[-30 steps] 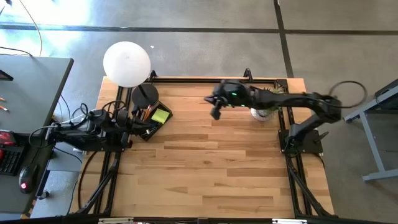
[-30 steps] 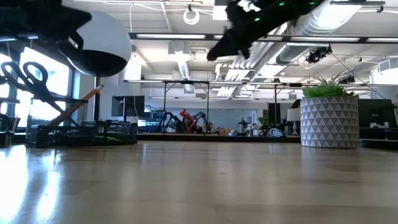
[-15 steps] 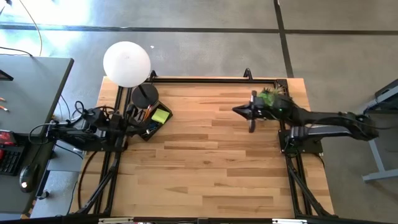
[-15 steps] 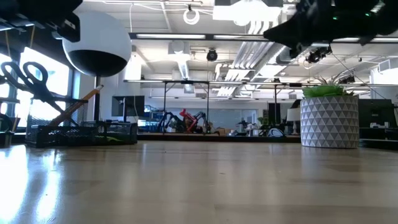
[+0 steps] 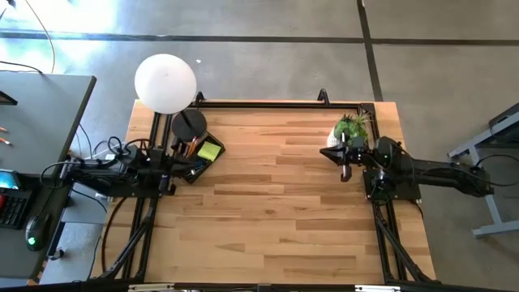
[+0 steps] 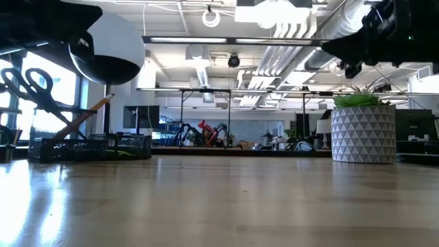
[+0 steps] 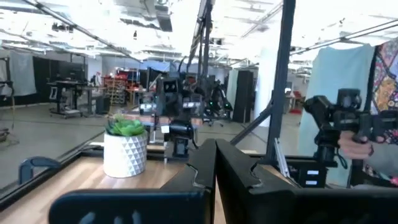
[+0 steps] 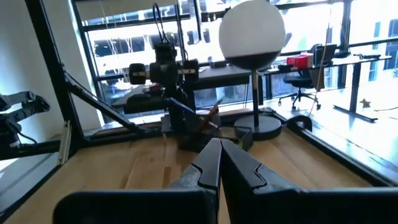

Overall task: Pick and place office supplies into organizer
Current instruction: Return to Home Position

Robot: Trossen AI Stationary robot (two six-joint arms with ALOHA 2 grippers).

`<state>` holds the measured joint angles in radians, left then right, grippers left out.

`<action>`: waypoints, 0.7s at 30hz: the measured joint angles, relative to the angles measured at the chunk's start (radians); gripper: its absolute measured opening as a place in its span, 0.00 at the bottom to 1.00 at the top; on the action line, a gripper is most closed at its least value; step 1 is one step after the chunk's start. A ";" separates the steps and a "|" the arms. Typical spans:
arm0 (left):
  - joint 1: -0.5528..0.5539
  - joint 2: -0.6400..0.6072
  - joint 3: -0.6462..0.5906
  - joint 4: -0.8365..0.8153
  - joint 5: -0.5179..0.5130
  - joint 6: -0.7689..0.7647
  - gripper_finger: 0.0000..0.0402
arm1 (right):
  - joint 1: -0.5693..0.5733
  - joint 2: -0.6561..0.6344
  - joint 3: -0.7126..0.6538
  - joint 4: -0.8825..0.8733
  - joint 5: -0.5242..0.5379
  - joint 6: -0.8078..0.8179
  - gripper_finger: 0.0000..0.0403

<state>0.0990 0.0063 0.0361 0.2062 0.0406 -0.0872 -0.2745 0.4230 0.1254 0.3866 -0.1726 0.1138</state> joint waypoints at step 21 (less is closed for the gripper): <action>0.000 0.004 -0.028 0.037 0.079 -0.014 0.00 | 0.000 -0.098 -0.115 -0.012 -0.057 -0.009 0.01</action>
<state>0.0986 0.0101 0.0078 0.2436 0.1201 -0.1017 -0.2744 0.3252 0.0101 0.3742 -0.2293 0.1044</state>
